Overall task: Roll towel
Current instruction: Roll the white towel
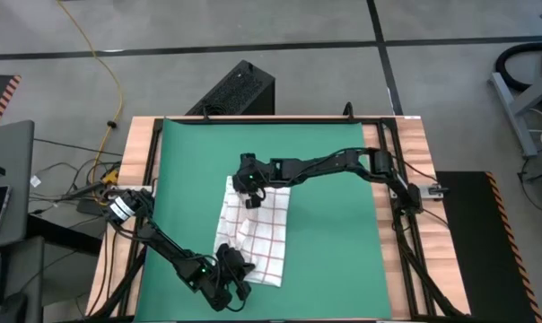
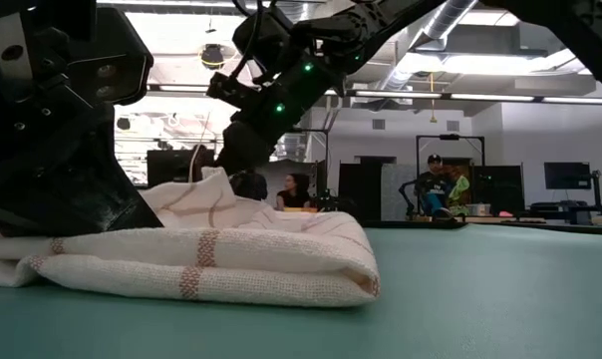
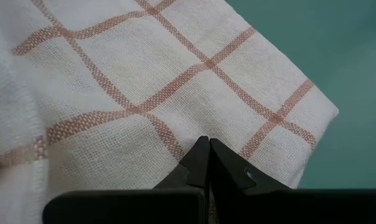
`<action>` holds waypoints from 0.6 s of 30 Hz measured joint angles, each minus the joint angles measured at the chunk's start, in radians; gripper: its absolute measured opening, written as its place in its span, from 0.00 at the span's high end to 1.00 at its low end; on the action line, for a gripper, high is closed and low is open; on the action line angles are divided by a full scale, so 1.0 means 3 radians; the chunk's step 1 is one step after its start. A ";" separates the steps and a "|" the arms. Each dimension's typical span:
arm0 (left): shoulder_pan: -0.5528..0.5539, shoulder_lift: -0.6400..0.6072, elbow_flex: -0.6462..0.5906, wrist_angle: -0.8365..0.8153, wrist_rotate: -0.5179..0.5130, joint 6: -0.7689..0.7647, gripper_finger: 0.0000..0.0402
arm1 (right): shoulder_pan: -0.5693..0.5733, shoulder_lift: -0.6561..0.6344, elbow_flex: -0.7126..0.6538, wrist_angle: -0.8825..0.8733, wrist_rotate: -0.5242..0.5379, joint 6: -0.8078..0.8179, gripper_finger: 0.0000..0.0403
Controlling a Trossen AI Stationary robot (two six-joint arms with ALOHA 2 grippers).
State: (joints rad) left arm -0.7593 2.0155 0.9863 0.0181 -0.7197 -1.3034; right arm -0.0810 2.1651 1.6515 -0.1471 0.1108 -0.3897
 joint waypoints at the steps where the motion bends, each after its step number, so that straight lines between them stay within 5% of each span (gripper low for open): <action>1: 0.0000 0.0000 0.0000 0.0001 0.0001 0.0000 1.00 | -0.0005 0.0000 0.0000 -0.0001 -0.0008 0.0000 0.77; 12: -0.0022 -0.0022 0.0001 0.0008 0.0072 -0.0085 1.00 | -0.0165 -0.0029 0.0328 -0.0052 -0.0028 0.0267 0.47; 18: -0.0024 -0.0035 0.0001 0.0009 0.0090 -0.0087 1.00 | -0.0246 -0.0003 0.0389 -0.0396 -0.0090 0.0430 0.41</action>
State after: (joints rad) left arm -0.7666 2.0050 0.9867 0.0208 -0.6926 -1.3294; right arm -0.1549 2.1643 1.7683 -0.2660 0.0839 -0.2606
